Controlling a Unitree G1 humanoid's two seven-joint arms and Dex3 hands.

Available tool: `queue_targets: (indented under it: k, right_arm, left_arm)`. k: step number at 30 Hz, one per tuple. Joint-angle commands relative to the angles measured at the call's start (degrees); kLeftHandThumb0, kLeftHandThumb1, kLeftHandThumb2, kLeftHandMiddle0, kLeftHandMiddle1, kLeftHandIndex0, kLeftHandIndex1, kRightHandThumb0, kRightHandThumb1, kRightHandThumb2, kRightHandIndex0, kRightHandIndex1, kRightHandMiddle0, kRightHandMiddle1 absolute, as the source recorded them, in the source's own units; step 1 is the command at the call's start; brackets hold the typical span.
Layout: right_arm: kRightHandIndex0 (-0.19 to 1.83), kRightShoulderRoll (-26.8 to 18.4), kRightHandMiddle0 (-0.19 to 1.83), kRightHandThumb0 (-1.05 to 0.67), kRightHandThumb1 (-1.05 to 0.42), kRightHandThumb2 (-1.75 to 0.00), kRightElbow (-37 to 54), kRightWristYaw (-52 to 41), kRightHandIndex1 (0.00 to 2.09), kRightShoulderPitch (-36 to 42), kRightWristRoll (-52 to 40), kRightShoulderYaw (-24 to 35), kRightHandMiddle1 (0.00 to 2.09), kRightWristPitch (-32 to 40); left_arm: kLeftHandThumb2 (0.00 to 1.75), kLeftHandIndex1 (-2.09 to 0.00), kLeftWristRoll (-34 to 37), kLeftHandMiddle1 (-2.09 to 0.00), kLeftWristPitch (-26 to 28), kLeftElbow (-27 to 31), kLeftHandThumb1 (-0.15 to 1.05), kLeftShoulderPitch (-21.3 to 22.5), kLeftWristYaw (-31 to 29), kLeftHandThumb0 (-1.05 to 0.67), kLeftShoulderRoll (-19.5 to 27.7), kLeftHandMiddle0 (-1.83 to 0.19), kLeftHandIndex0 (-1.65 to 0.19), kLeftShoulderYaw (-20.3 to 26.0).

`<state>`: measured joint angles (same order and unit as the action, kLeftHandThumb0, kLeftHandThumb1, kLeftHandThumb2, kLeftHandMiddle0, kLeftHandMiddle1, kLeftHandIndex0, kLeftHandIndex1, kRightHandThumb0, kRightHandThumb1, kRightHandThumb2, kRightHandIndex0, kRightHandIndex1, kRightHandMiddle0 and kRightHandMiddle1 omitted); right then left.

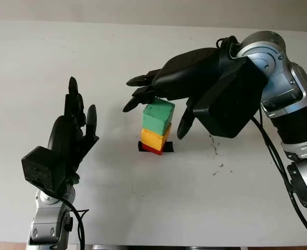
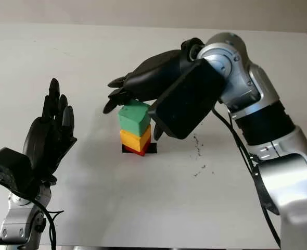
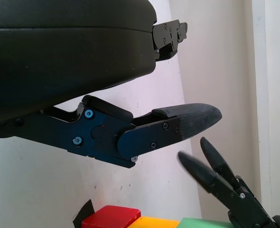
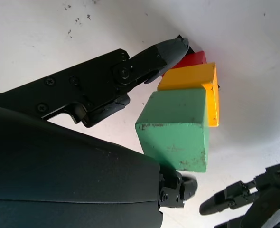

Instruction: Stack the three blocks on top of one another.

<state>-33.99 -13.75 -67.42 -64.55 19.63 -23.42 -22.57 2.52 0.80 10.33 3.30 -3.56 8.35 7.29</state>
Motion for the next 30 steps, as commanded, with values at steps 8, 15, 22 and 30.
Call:
queue_targets:
  k: [8,15,22,30]
  right_arm:
    - [-0.19,-3.2,-0.19,-0.80,-0.88,-0.05,2.0,-0.5,0.00,-2.9,-2.8,3.7,0.00,1.2]
    - [-0.19,-5.5,-0.19,-0.90,-1.00,-0.09,0.0,6.2,0.00,-1.0,-9.3,13.9,0.00,8.4]
    - [-0.19,-5.8,-0.19,-0.90,-1.05,-0.19,-0.8,16.1,0.00,11.1,-14.6,22.0,0.00,13.9]
    - [-0.19,-1.0,-0.19,-0.89,-1.05,-0.54,1.4,29.9,0.00,28.8,-16.8,25.8,0.00,14.3]
  left_arm:
    - [0.64,0.00,-0.1,-0.03,-0.4,0.8,1.05,-0.2,-0.2,-0.71,0.2,0.19,0.19,-0.1]
    - [0.65,0.00,0.1,-0.03,-0.3,0.5,1.05,0.0,-0.3,-0.72,0.4,0.19,0.19,0.3]
    - [0.66,0.00,1.2,-0.04,-0.9,-0.1,1.05,0.4,-0.7,-0.70,0.7,0.19,0.19,1.4]
    - [0.68,0.00,2.6,-0.05,-0.5,-0.6,1.05,1.0,-1.6,-0.69,1.7,0.19,0.19,2.9]
